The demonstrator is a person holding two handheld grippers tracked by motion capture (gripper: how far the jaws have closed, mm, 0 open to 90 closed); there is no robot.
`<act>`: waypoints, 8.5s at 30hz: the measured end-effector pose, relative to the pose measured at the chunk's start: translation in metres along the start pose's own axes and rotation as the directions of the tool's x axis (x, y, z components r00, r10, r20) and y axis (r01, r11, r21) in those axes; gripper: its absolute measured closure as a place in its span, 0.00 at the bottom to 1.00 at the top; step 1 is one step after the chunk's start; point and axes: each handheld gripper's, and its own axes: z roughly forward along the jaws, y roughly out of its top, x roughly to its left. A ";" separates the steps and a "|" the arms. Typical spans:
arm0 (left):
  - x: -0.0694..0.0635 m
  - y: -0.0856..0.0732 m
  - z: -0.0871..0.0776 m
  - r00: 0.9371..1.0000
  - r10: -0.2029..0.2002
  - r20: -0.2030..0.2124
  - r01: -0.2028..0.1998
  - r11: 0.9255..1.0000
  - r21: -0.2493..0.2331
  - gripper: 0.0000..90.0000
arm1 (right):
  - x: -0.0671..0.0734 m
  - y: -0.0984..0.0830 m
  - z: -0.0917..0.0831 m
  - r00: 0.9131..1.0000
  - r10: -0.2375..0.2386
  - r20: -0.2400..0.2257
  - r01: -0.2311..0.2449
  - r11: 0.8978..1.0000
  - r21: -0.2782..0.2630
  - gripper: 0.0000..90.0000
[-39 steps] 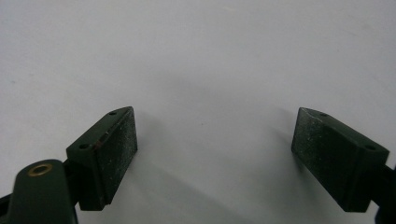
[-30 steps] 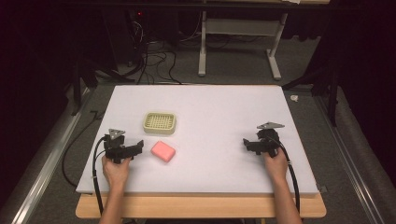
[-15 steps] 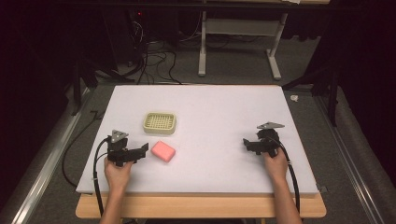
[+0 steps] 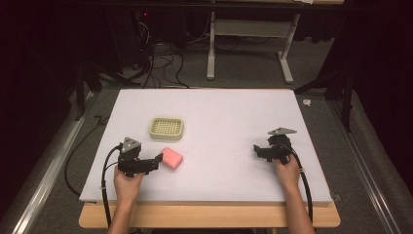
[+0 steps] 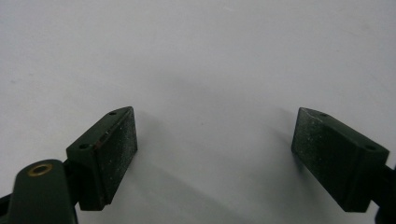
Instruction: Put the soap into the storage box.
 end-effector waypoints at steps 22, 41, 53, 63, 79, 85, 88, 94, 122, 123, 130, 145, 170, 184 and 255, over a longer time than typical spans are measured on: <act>-0.030 0.003 0.030 0.993 0.091 0.070 -0.097 0.990 0.097 0.07 | 0.000 0.000 0.000 1.000 0.000 0.000 0.000 1.000 0.000 0.17; -0.037 -0.001 0.057 0.992 0.116 0.049 -0.122 0.979 0.163 0.05 | 0.000 0.000 0.000 1.000 0.000 0.000 0.000 1.000 -0.001 0.17; -0.038 -0.005 0.067 0.991 0.126 0.035 -0.131 0.972 0.198 0.07 | 0.000 0.000 0.000 1.000 0.000 0.000 0.000 1.000 0.000 0.17; -0.040 -0.006 0.068 0.989 0.146 0.003 -0.144 0.970 0.195 0.13 | 0.000 0.000 0.000 1.000 -0.001 0.000 0.001 1.000 -0.001 0.17; -0.038 -0.007 0.064 0.993 0.122 -0.002 -0.120 0.977 0.177 0.15 | 0.000 0.000 0.000 1.000 0.000 0.000 0.000 1.000 0.000 0.17; -0.038 -0.004 0.057 0.994 0.113 0.009 -0.113 0.981 0.156 0.15 | 0.000 0.000 0.000 1.000 0.001 0.000 -0.001 1.000 0.000 0.17; -0.038 0.001 0.053 0.994 0.108 0.015 -0.109 0.984 0.139 0.15 | 0.000 0.000 0.000 1.000 0.000 0.000 0.000 1.000 0.000 0.17; -0.036 0.005 0.045 0.995 0.091 0.034 -0.095 0.989 0.115 0.15 | 0.000 0.000 0.000 1.000 0.001 0.000 -0.001 1.000 0.000 0.17; -0.031 0.036 0.025 0.993 0.114 0.024 -0.115 0.992 0.054 0.15 | 0.000 0.000 0.000 1.000 0.000 0.000 0.000 1.000 -0.001 0.17; -0.031 0.038 0.024 0.993 0.116 0.024 -0.117 0.992 0.053 0.15 | 0.000 0.000 0.000 1.000 0.000 0.000 0.000 1.000 -0.001 0.17; -0.024 0.050 0.021 0.994 0.104 0.015 -0.105 0.994 0.037 0.15 | 0.000 0.000 0.000 1.000 0.001 0.000 -0.001 1.000 0.000 0.17; -0.011 0.069 0.024 0.997 0.075 0.017 -0.075 0.997 0.031 0.15 | 0.000 0.000 0.000 1.000 0.000 0.000 0.000 1.000 0.000 0.17; 0.007 0.092 0.056 0.999 0.040 -0.027 -0.037 0.996 0.084 0.15 | 0.000 0.000 0.000 1.000 -0.001 0.000 0.001 1.000 -0.001 0.17; 0.021 0.088 0.081 0.997 -0.003 -0.081 0.013 0.992 0.125 0.15 | 0.000 0.000 0.000 1.000 -0.002 -0.001 0.002 1.000 0.000 0.17; 0.003 0.087 0.066 0.996 0.057 -0.074 -0.053 0.997 0.064 0.15 | 0.000 0.000 0.000 1.000 0.001 -0.002 -0.001 1.000 0.000 0.17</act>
